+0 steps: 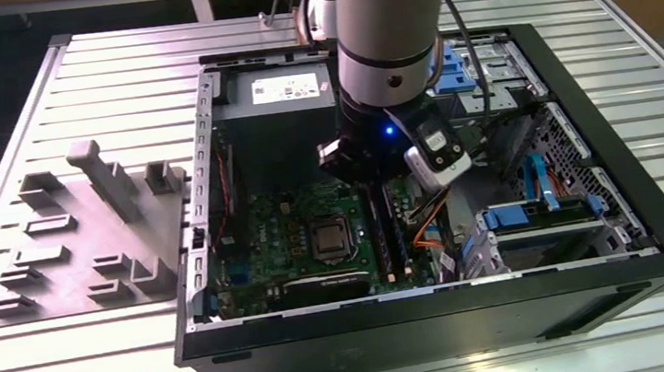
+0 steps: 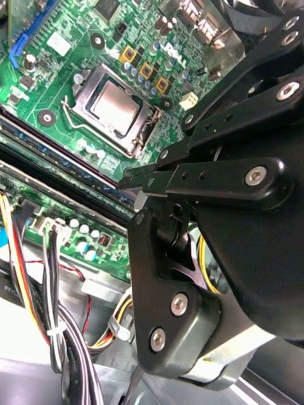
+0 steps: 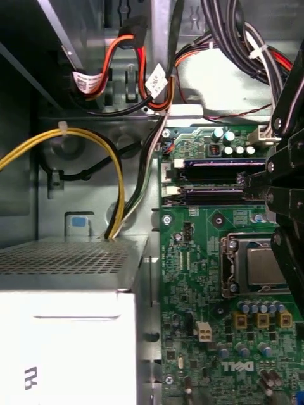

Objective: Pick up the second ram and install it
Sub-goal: 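Press down the second ram until it locks into place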

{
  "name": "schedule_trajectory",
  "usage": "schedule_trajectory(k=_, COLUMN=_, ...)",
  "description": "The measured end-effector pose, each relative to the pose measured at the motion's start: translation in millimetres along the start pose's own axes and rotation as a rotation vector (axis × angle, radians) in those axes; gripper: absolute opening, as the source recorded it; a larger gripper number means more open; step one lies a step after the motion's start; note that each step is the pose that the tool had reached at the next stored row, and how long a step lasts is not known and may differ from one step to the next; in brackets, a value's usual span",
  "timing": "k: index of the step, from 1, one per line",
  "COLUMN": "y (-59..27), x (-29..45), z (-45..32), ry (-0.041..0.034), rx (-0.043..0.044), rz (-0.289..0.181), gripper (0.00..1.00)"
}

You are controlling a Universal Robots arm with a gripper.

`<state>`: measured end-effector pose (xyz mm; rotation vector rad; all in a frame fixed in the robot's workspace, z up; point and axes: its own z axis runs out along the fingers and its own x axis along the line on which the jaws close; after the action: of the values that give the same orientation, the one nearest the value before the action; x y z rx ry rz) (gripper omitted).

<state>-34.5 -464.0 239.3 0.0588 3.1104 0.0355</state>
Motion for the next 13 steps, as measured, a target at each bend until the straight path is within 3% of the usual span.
schedule_trajectory(k=13, y=18.3, x=0.7, z=0.9, ry=0.0, rx=-0.0001, rz=0.0, gripper=0.1)
